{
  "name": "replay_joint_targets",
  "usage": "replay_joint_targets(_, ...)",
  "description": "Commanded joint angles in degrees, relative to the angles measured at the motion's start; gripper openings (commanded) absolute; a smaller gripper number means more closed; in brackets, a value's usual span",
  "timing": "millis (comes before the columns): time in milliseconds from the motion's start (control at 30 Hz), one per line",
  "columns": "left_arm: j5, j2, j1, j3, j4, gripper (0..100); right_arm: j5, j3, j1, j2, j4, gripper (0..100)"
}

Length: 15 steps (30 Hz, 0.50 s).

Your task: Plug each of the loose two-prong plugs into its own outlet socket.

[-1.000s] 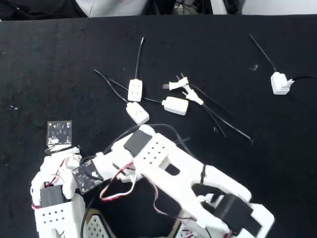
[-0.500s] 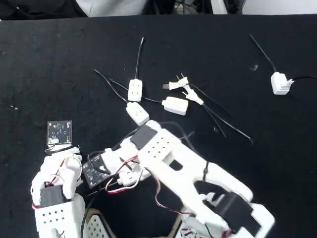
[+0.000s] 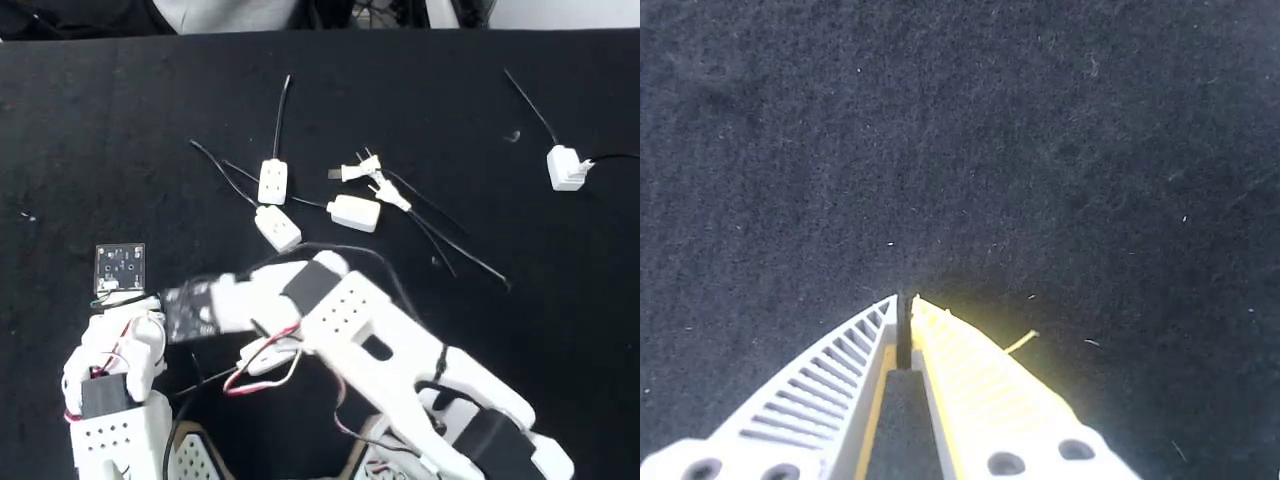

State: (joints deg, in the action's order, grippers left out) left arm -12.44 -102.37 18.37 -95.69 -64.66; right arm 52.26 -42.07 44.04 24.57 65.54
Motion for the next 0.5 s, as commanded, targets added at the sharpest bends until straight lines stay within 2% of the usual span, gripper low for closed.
replay_joint_targets(0,-0.44,-0.53,-0.48,-0.04,0.44,3,-8.88,-2.59,-4.48,6.46,-6.68,1.1)
replay_joint_targets(133,-0.44,-0.53,-0.4,-0.04,0.44,3,-18.9,-13.58,-8.7,14.99,-22.24,1.1)
replay_joint_targets(233,-0.44,-0.53,-0.4,-0.04,0.44,3,-21.98,-23.6,-10.11,18.33,-31.65,1.1)
replay_joint_targets(367,-0.44,-0.53,-0.57,-0.04,0.44,3,-22.59,-26.24,-12.84,17.45,-29.71,3.2)
replay_joint_targets(467,-0.44,-0.53,-0.57,-0.04,0.44,3,-22.59,-23.87,-14.59,16.04,-23.38,14.2)
